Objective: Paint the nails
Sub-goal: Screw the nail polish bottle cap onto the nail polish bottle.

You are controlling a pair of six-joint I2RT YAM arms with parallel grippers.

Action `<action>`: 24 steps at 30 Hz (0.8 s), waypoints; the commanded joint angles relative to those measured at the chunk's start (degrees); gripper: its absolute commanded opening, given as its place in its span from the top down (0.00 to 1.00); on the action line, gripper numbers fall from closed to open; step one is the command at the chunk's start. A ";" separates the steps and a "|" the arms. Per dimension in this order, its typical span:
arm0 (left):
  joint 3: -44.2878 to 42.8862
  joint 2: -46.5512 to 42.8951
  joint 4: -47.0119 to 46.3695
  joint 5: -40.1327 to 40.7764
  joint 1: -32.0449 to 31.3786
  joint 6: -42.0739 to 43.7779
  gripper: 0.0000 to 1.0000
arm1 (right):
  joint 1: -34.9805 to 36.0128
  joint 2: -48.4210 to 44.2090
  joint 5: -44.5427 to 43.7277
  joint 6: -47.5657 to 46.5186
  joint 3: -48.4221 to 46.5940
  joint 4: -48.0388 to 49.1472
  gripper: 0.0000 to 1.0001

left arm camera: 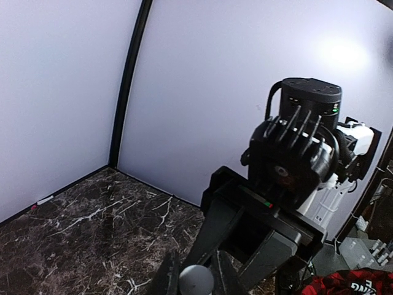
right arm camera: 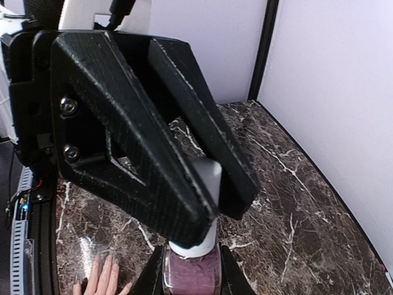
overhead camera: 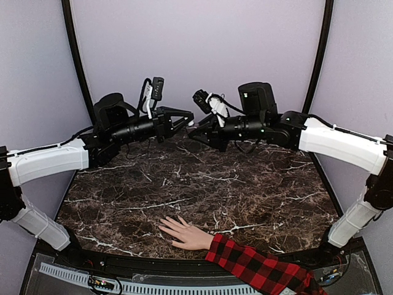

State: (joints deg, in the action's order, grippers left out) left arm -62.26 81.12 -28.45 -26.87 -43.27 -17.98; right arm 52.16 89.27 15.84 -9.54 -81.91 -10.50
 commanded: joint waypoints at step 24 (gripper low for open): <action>-2.04 3.04 -0.57 -35.56 -1.46 3.17 1.00 | -1.33 -6.75 41.31 4.95 -0.16 22.99 1.00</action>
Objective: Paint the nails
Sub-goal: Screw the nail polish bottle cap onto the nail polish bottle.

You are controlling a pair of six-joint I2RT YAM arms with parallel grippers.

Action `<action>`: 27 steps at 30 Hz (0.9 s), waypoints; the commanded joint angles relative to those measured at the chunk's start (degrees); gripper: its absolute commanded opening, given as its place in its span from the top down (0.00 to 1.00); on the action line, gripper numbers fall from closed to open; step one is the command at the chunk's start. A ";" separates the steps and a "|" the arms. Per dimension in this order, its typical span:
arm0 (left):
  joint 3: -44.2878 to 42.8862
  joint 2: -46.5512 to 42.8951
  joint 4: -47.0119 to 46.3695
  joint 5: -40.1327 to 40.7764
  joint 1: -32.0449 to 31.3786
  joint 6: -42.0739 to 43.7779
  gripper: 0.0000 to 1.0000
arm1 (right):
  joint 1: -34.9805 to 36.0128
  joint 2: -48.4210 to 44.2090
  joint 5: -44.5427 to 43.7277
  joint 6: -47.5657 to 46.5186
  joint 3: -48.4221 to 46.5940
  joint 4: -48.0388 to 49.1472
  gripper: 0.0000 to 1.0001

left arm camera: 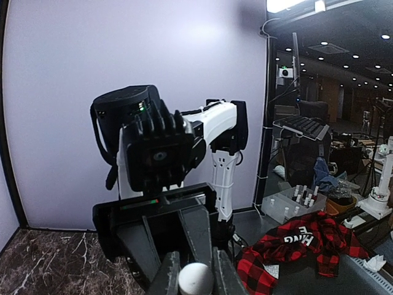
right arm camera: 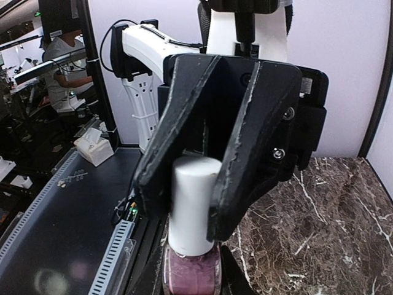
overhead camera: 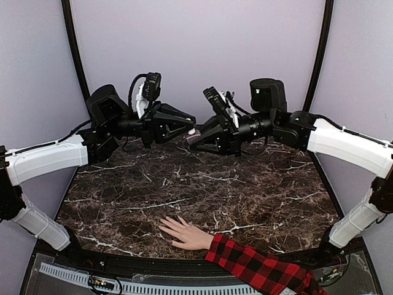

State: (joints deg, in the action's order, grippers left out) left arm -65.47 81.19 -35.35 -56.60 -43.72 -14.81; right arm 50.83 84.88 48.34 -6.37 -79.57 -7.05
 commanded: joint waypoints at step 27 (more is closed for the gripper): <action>-0.67 -10.34 17.68 21.70 2.81 3.20 0.41 | -0.20 -1.32 -22.86 -1.95 0.17 7.99 1.00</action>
State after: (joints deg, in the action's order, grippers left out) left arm -65.32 72.12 -20.88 -41.85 -41.08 -12.67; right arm 50.57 83.88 37.23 -8.32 -78.56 -0.27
